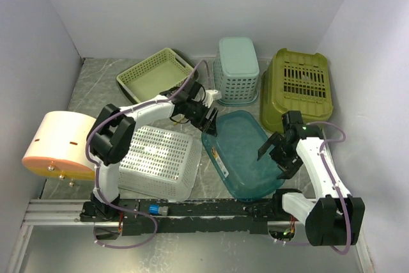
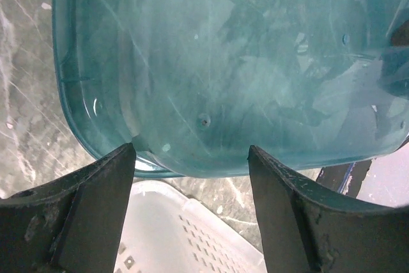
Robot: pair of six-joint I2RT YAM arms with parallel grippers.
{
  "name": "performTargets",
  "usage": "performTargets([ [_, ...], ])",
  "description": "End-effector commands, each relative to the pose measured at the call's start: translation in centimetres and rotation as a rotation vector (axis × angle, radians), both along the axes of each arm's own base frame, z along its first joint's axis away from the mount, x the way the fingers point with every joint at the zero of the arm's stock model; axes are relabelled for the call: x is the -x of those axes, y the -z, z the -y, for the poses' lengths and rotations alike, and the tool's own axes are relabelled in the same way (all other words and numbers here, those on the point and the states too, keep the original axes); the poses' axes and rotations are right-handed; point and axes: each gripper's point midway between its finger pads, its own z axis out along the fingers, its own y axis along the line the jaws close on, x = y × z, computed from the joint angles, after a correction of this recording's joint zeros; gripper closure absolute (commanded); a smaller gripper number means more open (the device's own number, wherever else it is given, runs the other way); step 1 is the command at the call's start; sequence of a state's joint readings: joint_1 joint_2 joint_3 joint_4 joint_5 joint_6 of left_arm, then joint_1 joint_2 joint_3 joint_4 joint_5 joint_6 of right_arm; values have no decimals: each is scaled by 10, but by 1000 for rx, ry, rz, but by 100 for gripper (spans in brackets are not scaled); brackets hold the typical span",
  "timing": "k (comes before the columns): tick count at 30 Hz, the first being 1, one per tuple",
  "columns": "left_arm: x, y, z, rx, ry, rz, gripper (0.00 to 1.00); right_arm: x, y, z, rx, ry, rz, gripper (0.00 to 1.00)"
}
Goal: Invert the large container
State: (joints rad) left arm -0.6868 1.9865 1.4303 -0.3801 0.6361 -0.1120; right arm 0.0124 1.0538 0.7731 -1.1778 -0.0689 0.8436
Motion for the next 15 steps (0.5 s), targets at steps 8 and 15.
performTargets([
  [8, 109, -22, 31, 5, 228, -140, 22, -102, -40, 31, 132, -33, 334, 0],
  [15, 71, -69, 21, -38, 153, 16, 19, -94, -47, 52, 229, 2, 318, 0],
])
